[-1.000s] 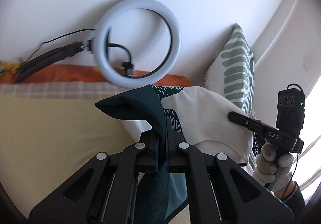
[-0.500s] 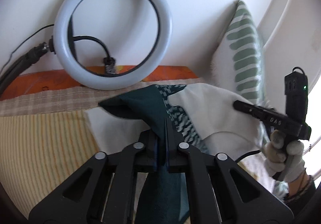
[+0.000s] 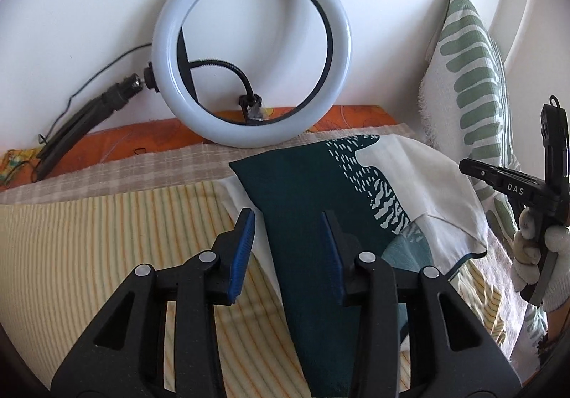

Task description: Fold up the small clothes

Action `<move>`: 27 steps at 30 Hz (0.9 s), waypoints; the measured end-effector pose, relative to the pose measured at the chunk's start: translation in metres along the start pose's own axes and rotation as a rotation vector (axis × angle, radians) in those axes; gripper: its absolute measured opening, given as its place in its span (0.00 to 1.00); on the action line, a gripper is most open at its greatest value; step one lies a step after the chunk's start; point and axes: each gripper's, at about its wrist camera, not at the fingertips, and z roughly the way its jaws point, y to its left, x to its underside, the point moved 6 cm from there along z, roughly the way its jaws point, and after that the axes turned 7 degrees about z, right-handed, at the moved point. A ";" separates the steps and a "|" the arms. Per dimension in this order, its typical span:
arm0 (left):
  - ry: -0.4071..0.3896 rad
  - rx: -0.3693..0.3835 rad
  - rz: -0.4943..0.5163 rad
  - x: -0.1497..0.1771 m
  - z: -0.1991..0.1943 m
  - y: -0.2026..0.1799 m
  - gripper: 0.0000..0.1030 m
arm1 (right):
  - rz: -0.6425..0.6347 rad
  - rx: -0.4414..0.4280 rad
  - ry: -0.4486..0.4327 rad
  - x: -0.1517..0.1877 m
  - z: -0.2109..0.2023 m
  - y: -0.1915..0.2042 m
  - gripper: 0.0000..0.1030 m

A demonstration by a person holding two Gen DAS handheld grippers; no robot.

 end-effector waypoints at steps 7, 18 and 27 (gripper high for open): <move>-0.036 0.015 0.001 -0.002 -0.038 -0.009 0.37 | -0.020 0.002 -0.028 -0.003 -0.028 0.023 0.06; -0.111 0.006 0.051 0.008 -0.123 -0.024 0.37 | -0.025 -0.009 -0.123 0.005 -0.108 0.064 0.25; -0.173 -0.004 0.109 0.043 -0.210 -0.029 0.47 | -0.015 -0.053 -0.216 0.040 -0.184 0.110 0.56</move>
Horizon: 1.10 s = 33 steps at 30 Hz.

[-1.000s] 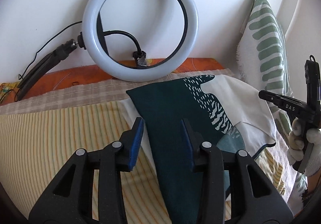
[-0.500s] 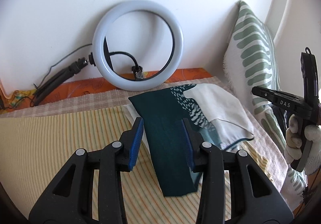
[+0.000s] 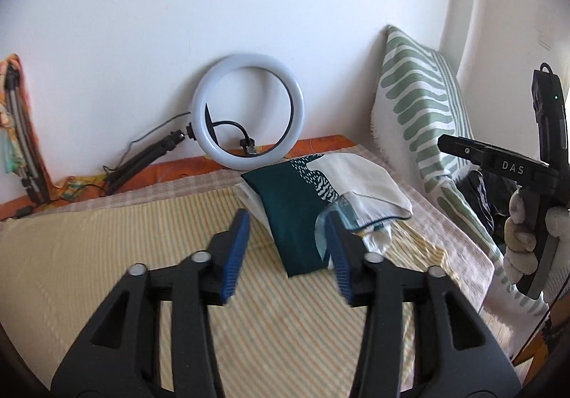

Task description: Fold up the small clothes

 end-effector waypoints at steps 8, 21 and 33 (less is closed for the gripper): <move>-0.045 0.013 0.038 0.027 -0.076 -0.015 0.58 | -0.023 0.040 -0.049 0.032 -0.060 0.027 0.76; -0.109 -0.019 0.074 0.072 -0.150 -0.029 0.87 | -0.006 0.074 -0.103 0.084 -0.110 0.049 0.81; -0.101 -0.164 0.107 0.084 -0.149 -0.007 1.00 | 0.017 0.058 -0.099 0.103 -0.088 0.060 0.82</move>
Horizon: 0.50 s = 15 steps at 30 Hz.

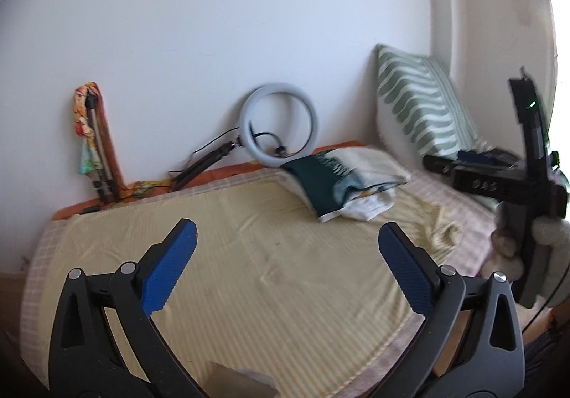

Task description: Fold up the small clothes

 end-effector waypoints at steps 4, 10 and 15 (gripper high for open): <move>0.015 -0.005 0.043 0.008 0.005 -0.004 1.00 | -0.001 0.018 -0.030 0.006 0.005 -0.003 0.97; 0.051 -0.022 0.074 0.018 0.013 -0.009 1.00 | 0.032 0.054 -0.040 0.011 0.015 -0.012 0.99; 0.059 -0.028 0.074 0.024 0.015 -0.012 1.00 | 0.020 0.079 -0.007 0.019 0.031 -0.014 0.99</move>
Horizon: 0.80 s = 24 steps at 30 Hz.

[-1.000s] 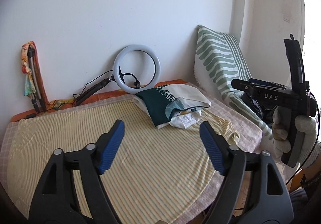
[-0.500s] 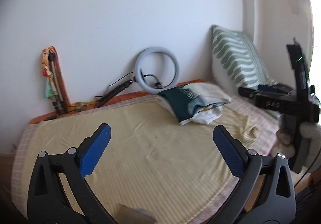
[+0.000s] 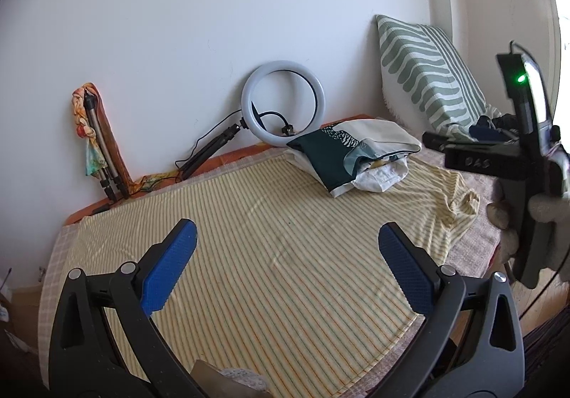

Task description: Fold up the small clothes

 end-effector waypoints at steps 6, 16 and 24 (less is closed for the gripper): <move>0.016 -0.012 0.011 0.006 0.003 0.000 1.00 | 0.003 0.000 0.047 0.011 0.011 0.002 0.99; 0.027 -0.001 0.000 0.008 0.005 0.001 1.00 | 0.019 -0.012 0.062 0.010 0.019 0.005 0.99; 0.024 0.002 0.002 0.009 0.004 0.001 1.00 | 0.034 -0.014 0.066 0.011 0.021 0.006 0.99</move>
